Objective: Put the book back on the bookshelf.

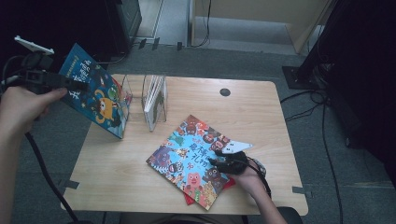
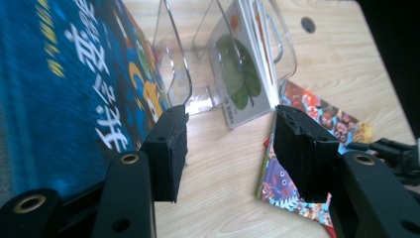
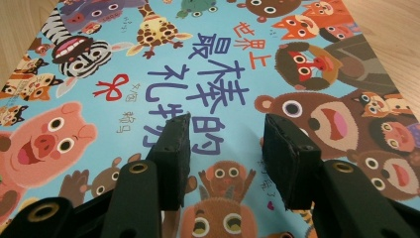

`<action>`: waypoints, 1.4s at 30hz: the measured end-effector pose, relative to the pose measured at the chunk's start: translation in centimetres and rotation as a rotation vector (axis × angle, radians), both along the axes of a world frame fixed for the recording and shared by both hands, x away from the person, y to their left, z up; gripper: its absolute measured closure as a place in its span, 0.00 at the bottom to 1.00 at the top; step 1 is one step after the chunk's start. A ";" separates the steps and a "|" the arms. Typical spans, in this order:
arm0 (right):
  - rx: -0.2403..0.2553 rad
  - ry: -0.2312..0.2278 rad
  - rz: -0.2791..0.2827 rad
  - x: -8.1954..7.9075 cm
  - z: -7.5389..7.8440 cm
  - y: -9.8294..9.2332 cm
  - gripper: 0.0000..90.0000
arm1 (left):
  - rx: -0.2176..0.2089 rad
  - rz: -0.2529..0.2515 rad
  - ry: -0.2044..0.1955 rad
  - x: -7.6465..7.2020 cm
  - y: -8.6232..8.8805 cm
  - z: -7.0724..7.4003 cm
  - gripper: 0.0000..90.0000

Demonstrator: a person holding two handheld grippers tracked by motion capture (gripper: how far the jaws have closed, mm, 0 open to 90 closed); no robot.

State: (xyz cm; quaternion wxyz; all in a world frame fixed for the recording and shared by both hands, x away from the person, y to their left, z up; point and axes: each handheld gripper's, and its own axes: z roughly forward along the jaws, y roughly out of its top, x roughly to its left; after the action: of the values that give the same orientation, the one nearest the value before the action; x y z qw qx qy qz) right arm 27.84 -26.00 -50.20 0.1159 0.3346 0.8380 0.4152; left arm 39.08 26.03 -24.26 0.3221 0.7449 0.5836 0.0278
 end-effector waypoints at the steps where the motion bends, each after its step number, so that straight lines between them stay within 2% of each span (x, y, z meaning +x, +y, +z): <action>1: 0.000 0.002 -0.001 0.0 0.0 -0.1 0.61 | -0.006 -0.009 0.000 -0.1 -0.2 -0.5 0.53; 5: 0.002 0.004 -0.006 0.1 0.0 -0.3 0.61 | 0.016 -0.022 0.002 -0.5 -0.8 -1.9 0.54; 8: 0.006 0.008 -0.012 0.1 0.0 -0.4 0.62 | 0.006 -0.029 -0.006 -0.8 -1.1 -2.9 0.54; 14: 0.002 0.007 -0.017 0.0 0.0 -0.6 0.62 | -0.003 -0.049 0.003 -1.2 -1.9 -4.9 0.54; 18: 0.005 0.006 -0.019 0.1 0.0 -0.8 0.63 | -0.025 -0.067 0.011 -1.7 -2.5 -6.3 0.54; 21: 0.005 0.009 -0.024 0.1 0.0 -0.9 0.63 | -0.005 -0.075 0.011 -2.2 -3.0 -7.0 0.54; 36: 0.008 0.010 -0.030 0.1 0.0 -1.2 0.64 | -0.031 -0.149 0.014 -3.5 -5.4 -11.7 0.54; 42: 0.009 0.002 -0.034 0.0 -0.1 -1.5 0.64 | -0.032 -0.181 0.031 -3.6 -6.7 -13.3 0.54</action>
State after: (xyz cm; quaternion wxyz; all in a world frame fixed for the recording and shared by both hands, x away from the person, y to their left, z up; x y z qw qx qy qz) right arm 27.79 -27.51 -50.26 0.1207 0.3496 0.8306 0.4164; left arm 35.46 19.28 -37.58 0.3261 0.7898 0.5190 -0.0221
